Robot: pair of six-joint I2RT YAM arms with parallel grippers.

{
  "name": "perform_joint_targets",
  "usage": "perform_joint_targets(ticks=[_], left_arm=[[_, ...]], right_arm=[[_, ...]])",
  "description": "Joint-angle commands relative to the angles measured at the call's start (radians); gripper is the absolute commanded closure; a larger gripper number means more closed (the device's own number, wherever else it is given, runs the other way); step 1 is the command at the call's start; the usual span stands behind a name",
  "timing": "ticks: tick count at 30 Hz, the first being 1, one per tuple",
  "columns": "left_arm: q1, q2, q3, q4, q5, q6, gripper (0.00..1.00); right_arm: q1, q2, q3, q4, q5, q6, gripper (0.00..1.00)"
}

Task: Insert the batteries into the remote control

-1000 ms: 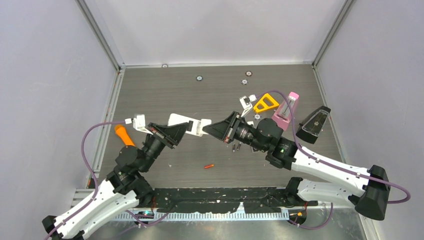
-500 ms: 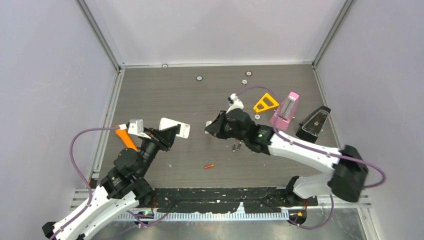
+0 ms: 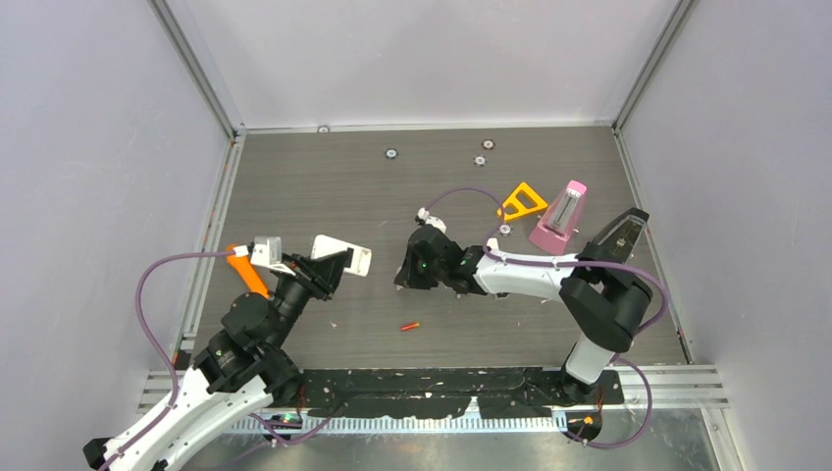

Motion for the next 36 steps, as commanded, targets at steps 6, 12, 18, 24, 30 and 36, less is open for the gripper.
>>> perform_joint_targets(ticks=[6,12,18,24,30,36], left_arm=[[0.001,0.0,0.028,0.038,0.014,-0.015,1.0],[0.001,0.0,0.028,0.039,0.014,-0.015,1.0],[0.001,-0.003,0.032,0.033,0.022,-0.01,1.0],[0.001,-0.001,0.037,0.041,0.061,-0.022,1.0],[0.001,-0.007,0.058,0.059,0.133,-0.085,1.0],[0.001,-0.017,0.059,0.105,0.188,-0.235,1.0]], right_arm=[[-0.04,0.108,-0.024,0.286,-0.187,0.033,0.89],[-0.063,0.126,-0.042,0.229,-0.167,0.033,0.64],[-0.063,0.033,-0.093,0.158,-0.125,0.023,0.25],[-0.064,-0.177,-0.188,0.162,-0.126,0.016,0.11],[-0.06,-0.429,-0.268,0.291,-0.246,-0.038,0.11],[-0.05,-0.618,-0.369,0.637,-0.414,0.029,0.05]])
